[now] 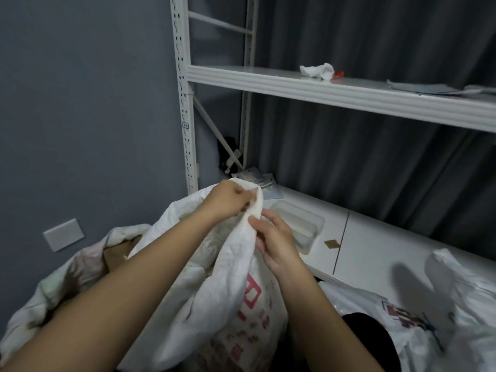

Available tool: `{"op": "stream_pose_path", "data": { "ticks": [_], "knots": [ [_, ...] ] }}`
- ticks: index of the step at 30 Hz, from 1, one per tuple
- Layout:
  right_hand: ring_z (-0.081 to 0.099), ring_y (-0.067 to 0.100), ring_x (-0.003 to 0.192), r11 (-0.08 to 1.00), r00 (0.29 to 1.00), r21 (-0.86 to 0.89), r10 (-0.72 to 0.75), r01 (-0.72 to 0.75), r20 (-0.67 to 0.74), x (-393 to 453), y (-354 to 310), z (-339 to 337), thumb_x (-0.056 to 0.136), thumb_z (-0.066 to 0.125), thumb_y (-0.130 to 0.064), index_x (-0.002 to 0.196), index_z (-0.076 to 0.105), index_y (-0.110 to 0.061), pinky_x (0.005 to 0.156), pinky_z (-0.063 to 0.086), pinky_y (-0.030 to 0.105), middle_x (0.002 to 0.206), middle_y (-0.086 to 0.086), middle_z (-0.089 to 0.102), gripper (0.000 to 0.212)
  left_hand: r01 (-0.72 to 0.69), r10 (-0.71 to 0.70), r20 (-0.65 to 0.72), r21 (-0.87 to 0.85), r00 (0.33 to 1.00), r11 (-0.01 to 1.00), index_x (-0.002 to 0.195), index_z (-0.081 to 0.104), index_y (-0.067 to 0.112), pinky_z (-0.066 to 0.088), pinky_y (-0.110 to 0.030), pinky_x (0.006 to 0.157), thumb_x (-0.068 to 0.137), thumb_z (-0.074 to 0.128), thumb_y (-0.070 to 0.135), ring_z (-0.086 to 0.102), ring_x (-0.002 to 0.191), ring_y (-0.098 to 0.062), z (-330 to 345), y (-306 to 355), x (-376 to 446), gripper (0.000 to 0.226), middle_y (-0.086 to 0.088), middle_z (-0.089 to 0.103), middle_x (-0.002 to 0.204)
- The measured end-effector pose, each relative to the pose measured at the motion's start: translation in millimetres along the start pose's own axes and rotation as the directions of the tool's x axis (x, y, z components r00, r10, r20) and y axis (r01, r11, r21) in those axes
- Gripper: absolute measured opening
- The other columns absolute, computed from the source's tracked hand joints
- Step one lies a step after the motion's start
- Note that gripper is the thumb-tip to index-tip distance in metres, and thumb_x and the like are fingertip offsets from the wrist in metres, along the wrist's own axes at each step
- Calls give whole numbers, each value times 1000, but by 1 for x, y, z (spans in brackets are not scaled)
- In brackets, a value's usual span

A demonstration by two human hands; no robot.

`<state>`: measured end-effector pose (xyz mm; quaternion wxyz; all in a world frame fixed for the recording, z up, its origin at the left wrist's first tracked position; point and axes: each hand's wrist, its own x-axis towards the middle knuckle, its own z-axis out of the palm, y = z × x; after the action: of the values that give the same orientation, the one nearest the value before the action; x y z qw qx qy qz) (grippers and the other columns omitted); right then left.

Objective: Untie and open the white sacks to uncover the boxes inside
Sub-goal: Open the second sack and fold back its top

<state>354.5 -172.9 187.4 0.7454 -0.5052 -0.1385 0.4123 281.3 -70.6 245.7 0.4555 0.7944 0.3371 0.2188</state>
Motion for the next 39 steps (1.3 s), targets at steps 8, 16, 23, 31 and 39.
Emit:
{"op": "stream_pose_path", "data": {
  "ticks": [8, 16, 23, 31, 39],
  "knots": [
    [69, 21, 91, 984, 995, -144, -100, 102, 24, -14, 4, -12, 93, 56, -5, 107, 64, -9, 79, 58, 30, 101, 12, 71, 17, 26, -40, 94, 137, 995, 990, 60, 52, 15, 31, -31, 58, 78, 63, 18, 41, 58, -18, 5, -24, -15, 22, -3, 44, 59],
    [69, 13, 68, 984, 998, -169, 57, -51, 34, -39, 18, -4, 93, 55, -2, 111, 65, 1, 56, 53, 21, 92, 13, 71, 21, -27, 15, 129, 96, 991, 995, 78, 64, 7, 43, -25, 60, 89, 60, 18, 52, 61, -10, 12, -5, -15, 16, -2, 59, 69],
    [70, 30, 91, 988, 993, 117, 88, -97, 76, -24, -6, 9, 76, 76, -5, 109, 67, -1, 85, 57, 40, 100, 20, 71, 35, -34, 5, 160, 184, 987, 982, 95, 72, 10, 54, -42, 78, 83, 66, 47, 69, 83, -26, -18, -17, -51, 40, -10, 73, 91],
    [30, 18, 134, -229, 573, -675, -383, 702, 725, -12, -44, -15, 85, 62, -37, 132, 50, -24, 112, 24, 35, 141, -3, 42, 49, -27, -8, 259, 132, 966, 991, 91, 67, 1, 37, -27, 48, 81, 60, 9, 52, 57, -21, -29, -24, -48, 15, -12, 61, 71],
    [50, 6, 64, -42, 778, -777, 66, 628, 625, 15, -82, -10, 86, 67, -38, 80, 56, -22, 55, 38, 22, 71, -8, 56, 21, -143, 74, 159, 485, 984, 862, 118, 46, 29, 47, -32, 69, 81, 66, 45, 60, 91, -13, -8, -21, -65, 46, 8, 61, 106]
  ]
}}
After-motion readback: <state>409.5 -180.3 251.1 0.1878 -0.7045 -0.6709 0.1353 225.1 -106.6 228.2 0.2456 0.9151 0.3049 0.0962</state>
